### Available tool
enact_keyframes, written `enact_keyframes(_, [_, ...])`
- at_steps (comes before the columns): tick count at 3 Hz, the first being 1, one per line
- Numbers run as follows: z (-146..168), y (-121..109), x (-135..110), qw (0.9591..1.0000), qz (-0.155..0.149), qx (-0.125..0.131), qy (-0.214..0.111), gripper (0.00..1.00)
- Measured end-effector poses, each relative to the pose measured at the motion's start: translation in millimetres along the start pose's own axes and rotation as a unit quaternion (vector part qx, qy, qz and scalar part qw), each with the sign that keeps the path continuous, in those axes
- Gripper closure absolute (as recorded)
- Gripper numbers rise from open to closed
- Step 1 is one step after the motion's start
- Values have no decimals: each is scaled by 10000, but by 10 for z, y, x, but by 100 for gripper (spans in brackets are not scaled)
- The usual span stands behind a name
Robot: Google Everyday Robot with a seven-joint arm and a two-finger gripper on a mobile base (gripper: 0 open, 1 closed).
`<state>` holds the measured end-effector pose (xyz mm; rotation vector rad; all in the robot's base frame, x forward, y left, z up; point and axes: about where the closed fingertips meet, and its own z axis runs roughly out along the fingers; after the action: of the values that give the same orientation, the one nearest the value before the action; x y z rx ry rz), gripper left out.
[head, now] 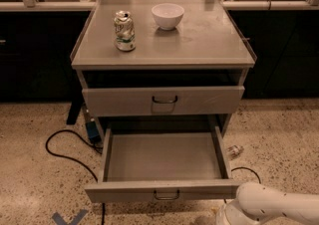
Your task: Close middle drawer
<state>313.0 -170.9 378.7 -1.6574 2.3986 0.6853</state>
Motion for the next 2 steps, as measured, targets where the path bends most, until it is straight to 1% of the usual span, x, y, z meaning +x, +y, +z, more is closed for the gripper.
enact_keyframes(1, [0,0,0,10000,0,0,0,0])
enact_keyframes(2, [76,-139,-38,9998,19,135,171,0])
